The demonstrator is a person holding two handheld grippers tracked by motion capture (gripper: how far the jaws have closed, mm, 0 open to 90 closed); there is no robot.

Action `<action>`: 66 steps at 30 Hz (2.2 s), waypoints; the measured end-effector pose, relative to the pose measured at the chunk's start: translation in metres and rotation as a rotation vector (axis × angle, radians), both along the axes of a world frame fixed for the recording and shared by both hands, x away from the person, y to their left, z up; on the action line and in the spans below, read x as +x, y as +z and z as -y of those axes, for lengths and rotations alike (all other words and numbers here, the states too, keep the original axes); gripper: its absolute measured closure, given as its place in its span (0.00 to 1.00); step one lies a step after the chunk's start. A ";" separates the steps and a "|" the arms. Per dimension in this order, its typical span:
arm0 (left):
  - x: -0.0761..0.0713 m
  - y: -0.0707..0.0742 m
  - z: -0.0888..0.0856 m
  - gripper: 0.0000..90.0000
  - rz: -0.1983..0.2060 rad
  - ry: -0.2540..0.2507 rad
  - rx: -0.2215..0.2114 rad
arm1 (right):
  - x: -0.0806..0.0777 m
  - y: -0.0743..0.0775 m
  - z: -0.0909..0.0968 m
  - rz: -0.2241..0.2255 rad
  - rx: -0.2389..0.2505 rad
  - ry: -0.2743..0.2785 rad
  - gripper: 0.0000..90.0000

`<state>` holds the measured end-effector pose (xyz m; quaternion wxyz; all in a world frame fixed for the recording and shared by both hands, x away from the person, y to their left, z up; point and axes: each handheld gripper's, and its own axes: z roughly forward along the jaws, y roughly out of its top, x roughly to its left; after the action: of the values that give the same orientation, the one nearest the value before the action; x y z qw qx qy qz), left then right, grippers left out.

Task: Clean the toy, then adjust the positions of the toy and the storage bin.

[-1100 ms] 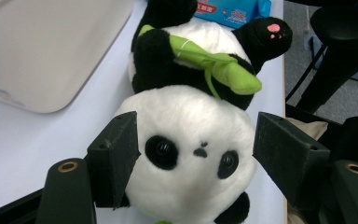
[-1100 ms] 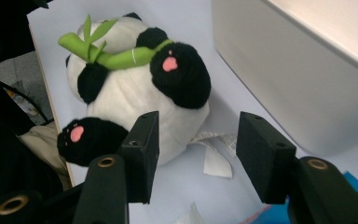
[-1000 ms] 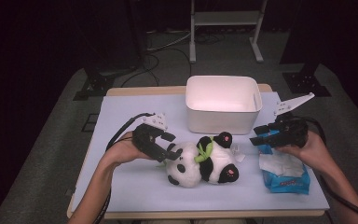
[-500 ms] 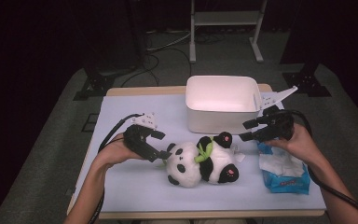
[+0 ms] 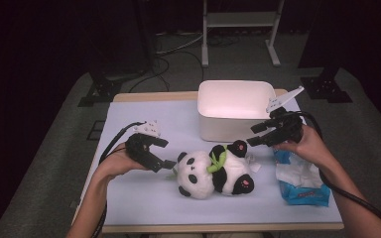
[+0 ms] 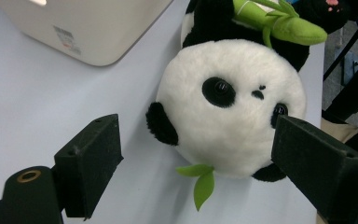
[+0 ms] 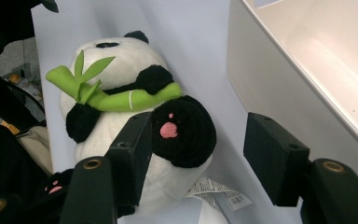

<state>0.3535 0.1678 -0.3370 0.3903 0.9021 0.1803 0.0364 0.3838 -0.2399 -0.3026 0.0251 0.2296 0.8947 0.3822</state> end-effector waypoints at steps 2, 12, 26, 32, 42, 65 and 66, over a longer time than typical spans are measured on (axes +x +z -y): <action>-0.001 0.000 -0.001 0.14 0.002 0.005 0.001 | 0.001 0.001 -0.002 0.000 -0.006 0.002 0.45; -0.009 0.000 -0.007 0.13 0.010 0.016 0.002 | 0.000 0.012 -0.011 0.016 -0.022 0.010 0.45; -0.017 -0.007 -0.014 0.12 0.001 0.027 -0.008 | -0.001 0.012 -0.022 0.026 -0.032 0.029 0.46; -0.019 -0.013 -0.014 0.12 -0.002 0.023 0.003 | 0.005 0.011 -0.026 0.028 -0.042 0.043 0.47; -0.022 -0.020 -0.011 0.11 -0.008 0.026 0.018 | 0.018 0.012 -0.026 0.044 -0.070 0.039 0.49; -0.028 -0.032 -0.016 0.11 -0.028 0.030 0.009 | 0.065 0.015 -0.053 0.061 -0.144 0.053 0.61; -0.028 -0.033 -0.016 0.11 -0.030 0.032 0.005 | 0.067 0.014 -0.054 0.060 -0.147 0.057 0.61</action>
<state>0.3253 0.1836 -0.3696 0.3846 0.9005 0.2007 0.0294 0.4508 -0.1856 -0.2884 0.0578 0.1899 0.9254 0.3227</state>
